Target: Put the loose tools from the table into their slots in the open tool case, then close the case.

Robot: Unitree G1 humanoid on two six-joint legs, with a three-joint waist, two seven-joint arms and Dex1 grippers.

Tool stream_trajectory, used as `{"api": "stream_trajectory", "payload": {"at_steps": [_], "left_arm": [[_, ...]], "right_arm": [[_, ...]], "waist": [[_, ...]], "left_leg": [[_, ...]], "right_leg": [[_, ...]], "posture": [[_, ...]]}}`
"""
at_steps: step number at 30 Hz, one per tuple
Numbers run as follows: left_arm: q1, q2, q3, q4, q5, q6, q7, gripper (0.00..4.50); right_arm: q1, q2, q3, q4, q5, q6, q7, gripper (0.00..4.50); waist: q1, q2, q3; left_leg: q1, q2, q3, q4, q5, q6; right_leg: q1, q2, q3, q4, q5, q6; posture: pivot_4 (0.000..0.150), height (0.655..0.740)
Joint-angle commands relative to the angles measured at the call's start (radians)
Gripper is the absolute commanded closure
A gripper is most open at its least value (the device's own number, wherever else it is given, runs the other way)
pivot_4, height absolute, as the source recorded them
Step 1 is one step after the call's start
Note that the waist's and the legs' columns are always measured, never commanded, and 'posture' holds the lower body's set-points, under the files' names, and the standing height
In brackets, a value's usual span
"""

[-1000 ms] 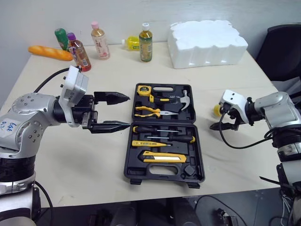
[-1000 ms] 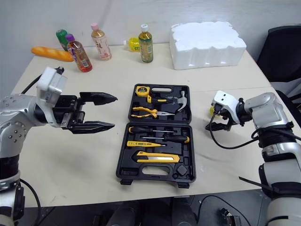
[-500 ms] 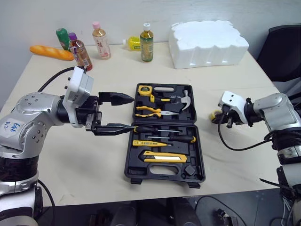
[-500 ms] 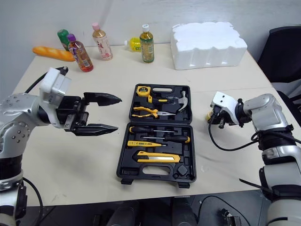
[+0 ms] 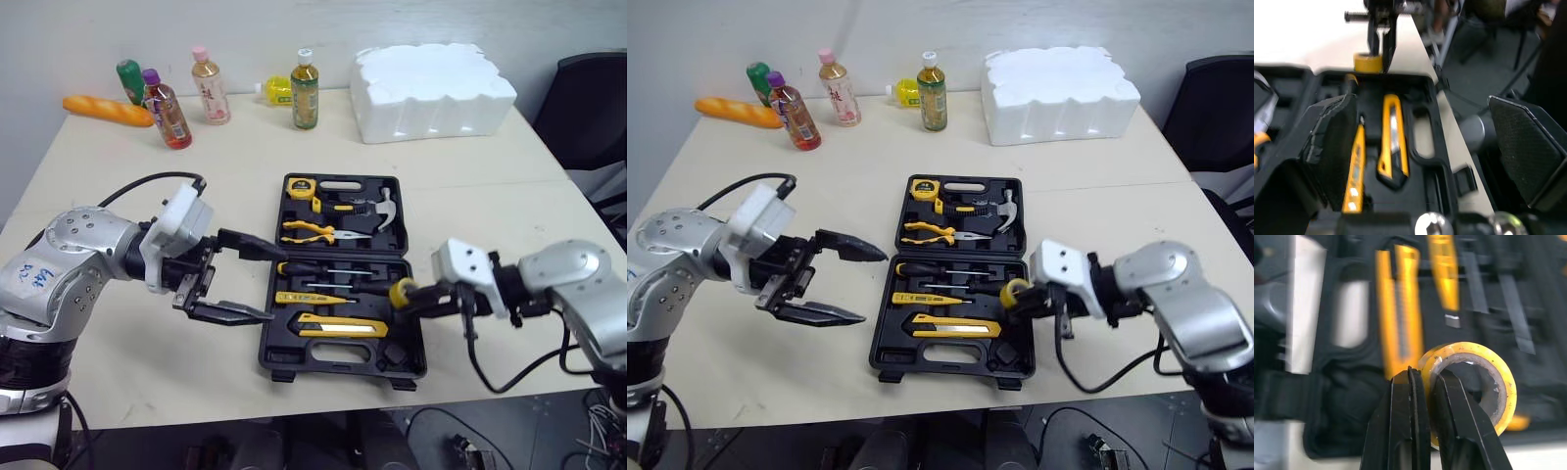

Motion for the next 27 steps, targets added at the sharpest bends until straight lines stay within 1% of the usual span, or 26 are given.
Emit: {"api": "stream_trajectory", "payload": {"at_steps": [1, 6, 12, 16, 25, 26, 27], "left_arm": [[-0.004, 0.013, 0.011, -0.020, -0.002, -0.016, -0.015, 0.00], [0.008, 0.007, -0.012, -0.017, 0.031, -0.043, -0.014, 0.00], [0.008, 0.002, -0.019, -0.020, 0.036, -0.048, -0.010, 0.00], [0.001, -0.010, -0.025, -0.019, 0.039, -0.051, -0.004, 0.00], [-0.016, -0.028, -0.039, -0.024, 0.037, -0.048, 0.005, 0.00], [-0.020, -0.031, -0.041, -0.022, 0.038, -0.049, 0.005, 0.00], [-0.023, -0.032, -0.042, -0.020, 0.039, -0.050, 0.005, 0.00]], "right_arm": [[0.048, -0.019, 0.013, -0.080, -0.014, -0.013, -0.051, 4.49], [0.111, -0.027, 0.047, -0.146, 0.001, 0.015, -0.094, 4.49], [0.139, -0.067, 0.057, -0.159, 0.000, 0.017, -0.110, 4.49], [0.173, -0.103, 0.028, -0.170, 0.021, 0.011, -0.106, 4.49], [0.205, -0.109, 0.018, -0.207, 0.061, 0.032, -0.130, 4.49], [0.203, -0.113, -0.008, -0.226, 0.091, 0.047, -0.126, 3.53], [0.201, -0.115, -0.027, -0.241, 0.113, 0.059, -0.124, 3.17]], "waist": [[0.009, 0.000, 0.000], [0.013, 0.000, 0.000], [0.013, -0.001, -0.001], [0.013, -0.002, -0.001], [0.013, -0.002, 0.000], [0.013, -0.002, 0.000], [0.013, -0.002, 0.000]], "left_leg": [[0.000, 0.000, 0.000, 0.000, 0.000, 0.000], [0.000, -0.001, 0.000, 0.000, 0.000, 0.001], [0.001, 0.000, 0.000, 0.000, 0.000, 0.001], [0.002, 0.000, -0.001, 0.000, -0.001, 0.002], [0.003, 0.000, -0.002, 0.000, -0.002, 0.003], [0.003, 0.000, -0.002, 0.000, -0.002, 0.003], [0.003, 0.000, -0.001, 0.000, -0.002, 0.003]], "right_leg": [[0.000, 0.000, 0.000, 0.000, 0.000, 0.000], [0.000, 0.000, 0.000, 0.000, 0.000, 0.000], [0.001, 0.000, 0.000, 0.000, 0.000, 0.000], [0.003, 0.000, -0.001, -0.002, 0.000, 0.000], [0.005, 0.000, -0.001, -0.003, 0.000, 0.000], [0.005, 0.000, -0.001, -0.003, 0.000, 0.000], [0.005, 0.000, -0.001, -0.004, 0.000, 0.000]], "posture": [[0.150, 0.7383], [0.150, 0.7383], [0.150, 0.7383], [0.150, 0.7383], [0.150, 0.7383], [0.150, 0.7383], [0.150, 0.7383]]}}
